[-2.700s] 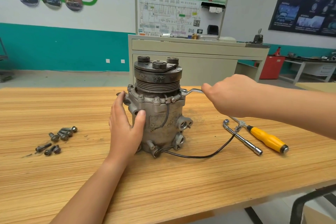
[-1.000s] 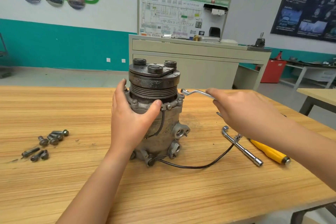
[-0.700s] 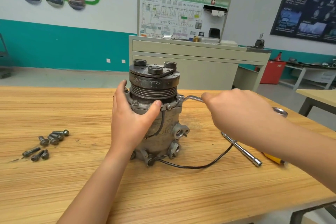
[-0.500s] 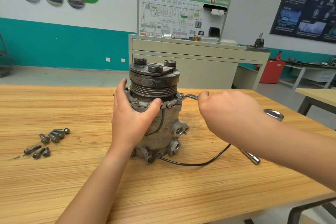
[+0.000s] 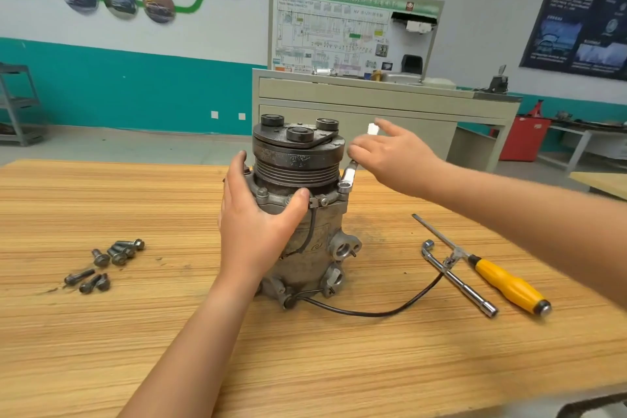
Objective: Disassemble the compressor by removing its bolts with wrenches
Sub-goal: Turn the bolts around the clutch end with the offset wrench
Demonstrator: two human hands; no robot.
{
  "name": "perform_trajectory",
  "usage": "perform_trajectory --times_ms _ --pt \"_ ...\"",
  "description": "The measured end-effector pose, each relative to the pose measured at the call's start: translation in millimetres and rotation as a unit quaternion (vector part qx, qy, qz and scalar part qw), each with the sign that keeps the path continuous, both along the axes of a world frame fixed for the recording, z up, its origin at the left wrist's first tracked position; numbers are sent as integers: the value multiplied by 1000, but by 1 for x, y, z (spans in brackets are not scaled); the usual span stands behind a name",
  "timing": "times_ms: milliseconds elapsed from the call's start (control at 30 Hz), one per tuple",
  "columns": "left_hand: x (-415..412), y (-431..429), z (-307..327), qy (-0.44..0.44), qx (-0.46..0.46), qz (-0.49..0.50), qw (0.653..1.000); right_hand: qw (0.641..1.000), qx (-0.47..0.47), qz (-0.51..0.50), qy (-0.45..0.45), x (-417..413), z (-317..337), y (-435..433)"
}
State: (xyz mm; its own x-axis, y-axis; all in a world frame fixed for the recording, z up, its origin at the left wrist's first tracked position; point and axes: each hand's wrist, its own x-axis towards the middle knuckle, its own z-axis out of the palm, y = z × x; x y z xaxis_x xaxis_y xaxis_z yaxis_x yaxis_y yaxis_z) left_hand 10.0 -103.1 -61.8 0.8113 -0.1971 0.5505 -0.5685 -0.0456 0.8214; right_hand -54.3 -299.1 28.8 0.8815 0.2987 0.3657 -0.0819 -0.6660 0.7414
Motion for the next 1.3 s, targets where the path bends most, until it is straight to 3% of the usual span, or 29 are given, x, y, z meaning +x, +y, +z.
perform_trajectory --times_ms 67,200,267,333,367,467,533,767,933,1067,1300 --pt "0 1 1 1 -2 -5 1000 987 32 94 -124 13 -14 1" --pt "1 0 0 2 -6 -5 1000 957 181 118 -195 13 -34 6" --pt "0 0 0 3 -9 -1 1000 902 338 84 -255 0 -29 7" --pt "-1 0 0 4 -14 3 1000 843 469 47 -261 -22 -21 9" --pt "-1 -1 0 5 -15 5 1000 841 483 36 -241 -34 -18 11" --pt "-2 -3 2 7 -11 17 1000 913 384 -47 -131 -69 -22 25" --pt "-4 -4 3 5 -13 28 1000 933 336 -103 -77 -85 -26 38" --pt "-26 -15 3 -20 10 142 990 945 253 -204 -25 -89 -19 58" --pt "-29 -15 2 -25 30 144 989 951 167 -255 45 -77 -7 83" --pt "-31 -14 4 -20 35 141 989 945 158 -268 102 -67 -3 101" --pt "-29 -13 4 -20 34 131 991 966 75 -241 63 -70 6 64"
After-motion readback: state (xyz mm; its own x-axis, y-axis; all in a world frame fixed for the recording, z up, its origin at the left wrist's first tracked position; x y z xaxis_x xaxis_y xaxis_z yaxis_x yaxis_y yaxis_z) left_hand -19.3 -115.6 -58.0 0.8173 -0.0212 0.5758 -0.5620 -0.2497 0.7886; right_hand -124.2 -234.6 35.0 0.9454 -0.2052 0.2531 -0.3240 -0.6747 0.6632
